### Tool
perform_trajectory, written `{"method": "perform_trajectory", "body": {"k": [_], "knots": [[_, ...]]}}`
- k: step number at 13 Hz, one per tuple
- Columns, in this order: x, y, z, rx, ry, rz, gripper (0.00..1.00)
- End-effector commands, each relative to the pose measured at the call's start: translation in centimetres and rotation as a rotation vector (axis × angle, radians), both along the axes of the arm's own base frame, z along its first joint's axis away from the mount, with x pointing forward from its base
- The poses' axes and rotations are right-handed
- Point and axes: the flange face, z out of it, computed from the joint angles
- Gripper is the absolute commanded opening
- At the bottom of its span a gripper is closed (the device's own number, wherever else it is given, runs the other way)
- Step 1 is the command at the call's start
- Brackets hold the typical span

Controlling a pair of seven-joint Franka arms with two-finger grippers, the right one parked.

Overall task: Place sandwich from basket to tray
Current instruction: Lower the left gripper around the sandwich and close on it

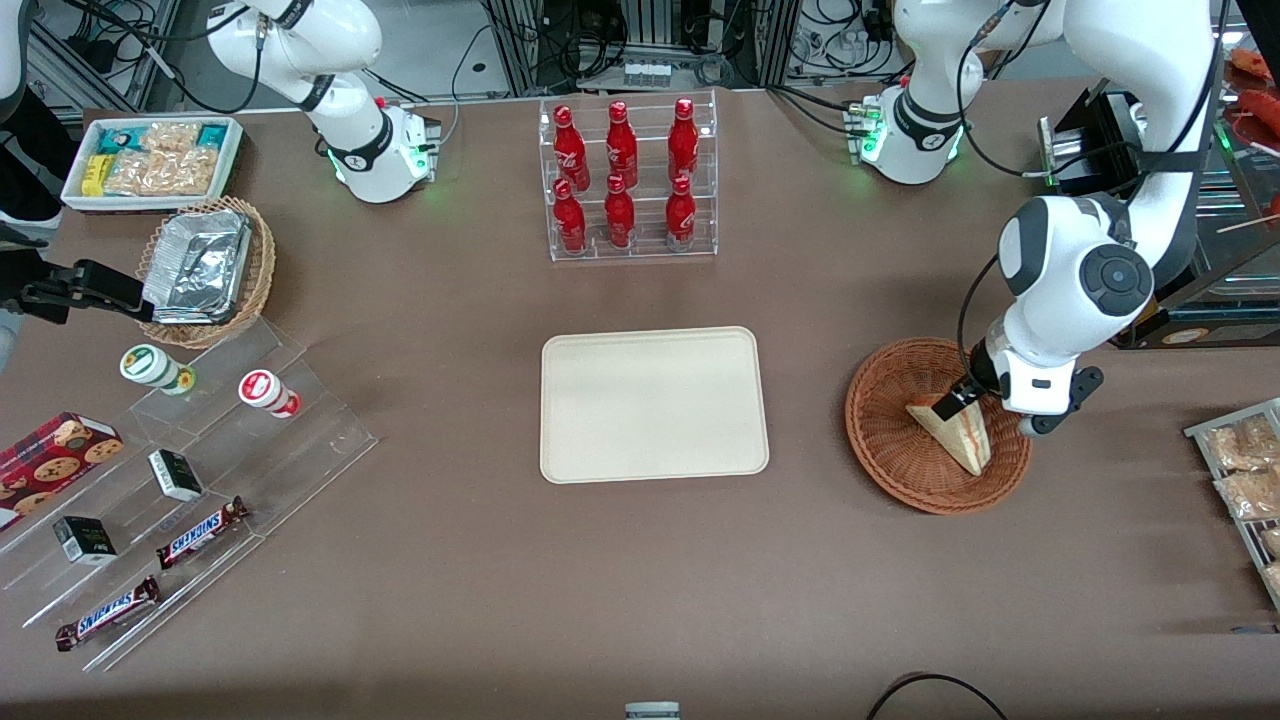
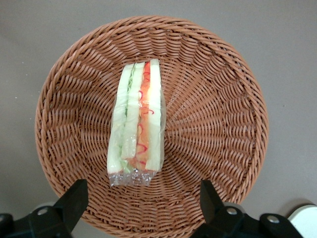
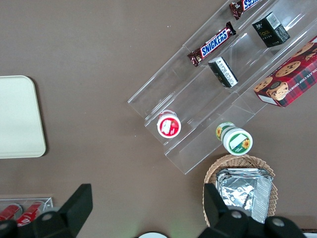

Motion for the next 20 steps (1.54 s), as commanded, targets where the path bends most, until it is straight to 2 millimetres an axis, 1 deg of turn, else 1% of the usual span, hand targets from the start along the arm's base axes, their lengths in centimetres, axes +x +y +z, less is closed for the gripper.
{"method": "perform_trajectory", "body": {"k": [1,2,3,6,9,11,14,16,17,18,19,20], "knots": [[0.6,0.2,-0.1,0.036,-0.01,-0.005,1.0],[0.7,0.3,-0.1,0.039,-0.01,-0.005,1.0],[0.7,0.4,-0.6,0.04,-0.003,0.001,1.0],[1.6,0.4,-2.0,0.04,0.013,0.032,1.0],[2.2,0.6,-3.5,0.04,0.03,0.039,1.0],[2.4,0.6,-4.8,0.043,0.05,0.036,1.0],[2.7,0.9,-5.6,0.04,0.042,0.046,1.0],[2.7,1.1,-6.5,0.04,0.044,0.052,0.99],[2.7,1.1,-6.4,0.041,0.042,0.051,0.7],[2.6,1.1,-6.4,0.041,0.044,0.049,0.29],[2.5,1.1,-6.4,0.041,0.047,0.048,0.04],[2.4,1.1,-6.3,0.042,0.051,0.04,0.0]]}}
